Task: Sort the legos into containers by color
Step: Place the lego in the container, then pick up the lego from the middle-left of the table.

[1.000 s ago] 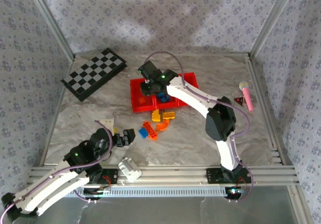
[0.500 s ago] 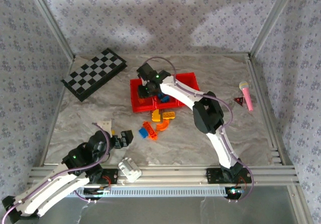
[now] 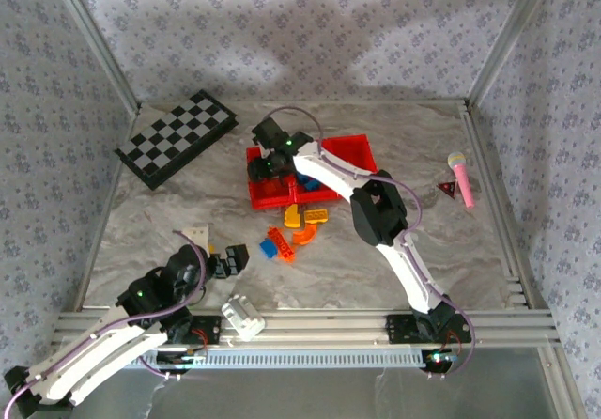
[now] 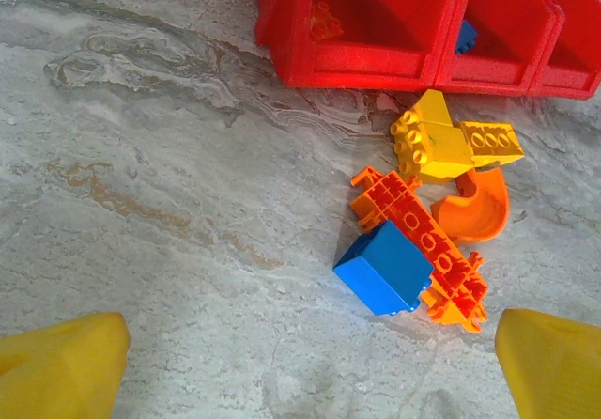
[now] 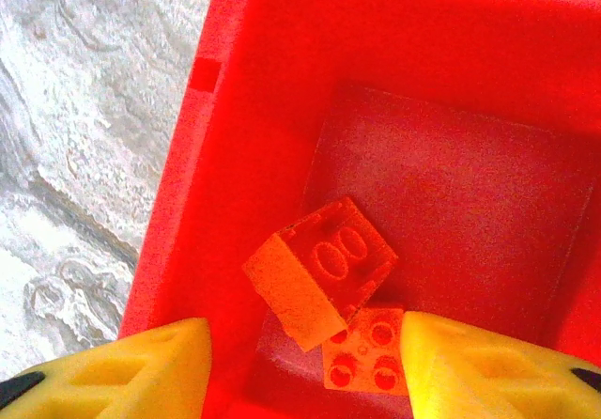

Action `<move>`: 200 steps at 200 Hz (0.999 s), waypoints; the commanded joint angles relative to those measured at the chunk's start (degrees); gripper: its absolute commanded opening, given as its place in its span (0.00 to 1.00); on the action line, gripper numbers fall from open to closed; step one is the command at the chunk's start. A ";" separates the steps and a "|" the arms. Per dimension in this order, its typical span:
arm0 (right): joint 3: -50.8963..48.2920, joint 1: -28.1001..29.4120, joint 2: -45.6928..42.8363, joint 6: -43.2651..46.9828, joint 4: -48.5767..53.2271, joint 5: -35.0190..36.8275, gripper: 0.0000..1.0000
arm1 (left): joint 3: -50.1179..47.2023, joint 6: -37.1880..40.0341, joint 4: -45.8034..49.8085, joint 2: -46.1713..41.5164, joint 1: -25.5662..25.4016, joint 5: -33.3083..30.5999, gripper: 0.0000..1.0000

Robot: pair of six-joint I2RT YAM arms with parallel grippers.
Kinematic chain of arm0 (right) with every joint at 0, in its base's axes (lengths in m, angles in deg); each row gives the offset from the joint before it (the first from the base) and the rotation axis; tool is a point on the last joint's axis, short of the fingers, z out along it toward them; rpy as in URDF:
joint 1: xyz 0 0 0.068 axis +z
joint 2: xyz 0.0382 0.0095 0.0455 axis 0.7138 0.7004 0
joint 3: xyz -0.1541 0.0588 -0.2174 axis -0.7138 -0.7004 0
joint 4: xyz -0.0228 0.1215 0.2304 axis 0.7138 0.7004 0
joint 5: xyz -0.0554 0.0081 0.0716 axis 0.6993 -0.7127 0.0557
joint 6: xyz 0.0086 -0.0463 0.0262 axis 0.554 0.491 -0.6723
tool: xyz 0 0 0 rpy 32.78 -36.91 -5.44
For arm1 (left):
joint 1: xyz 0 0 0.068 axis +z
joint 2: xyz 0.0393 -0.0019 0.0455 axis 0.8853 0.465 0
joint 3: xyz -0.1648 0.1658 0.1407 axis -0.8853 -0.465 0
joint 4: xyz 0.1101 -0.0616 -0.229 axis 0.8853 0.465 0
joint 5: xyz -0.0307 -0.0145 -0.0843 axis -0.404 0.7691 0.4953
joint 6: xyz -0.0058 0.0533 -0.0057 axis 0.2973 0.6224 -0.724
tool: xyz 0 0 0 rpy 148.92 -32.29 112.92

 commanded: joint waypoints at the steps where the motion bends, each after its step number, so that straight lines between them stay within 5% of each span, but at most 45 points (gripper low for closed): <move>1: 3.59 -0.68 0.39 0.12 2.12 1.24 0.59 | 0.40 -0.02 -0.25 -0.65 -0.08 -0.53 1.00; 101: -0.24 1.16 -15.79 1.07 5.35 5.64 0.66 | 2.19 0.24 -6.55 9.04 -0.27 1.70 1.00; 174: -34.74 -0.70 -39.26 -0.79 -9.65 9.89 0.72 | 5.32 -6.49 -6.77 15.89 -1.58 1.54 1.00; 200: -46.56 -3.93 -46.37 -2.01 -15.00 9.74 0.73 | 6.80 -2.06 -7.99 20.52 -2.68 3.73 1.00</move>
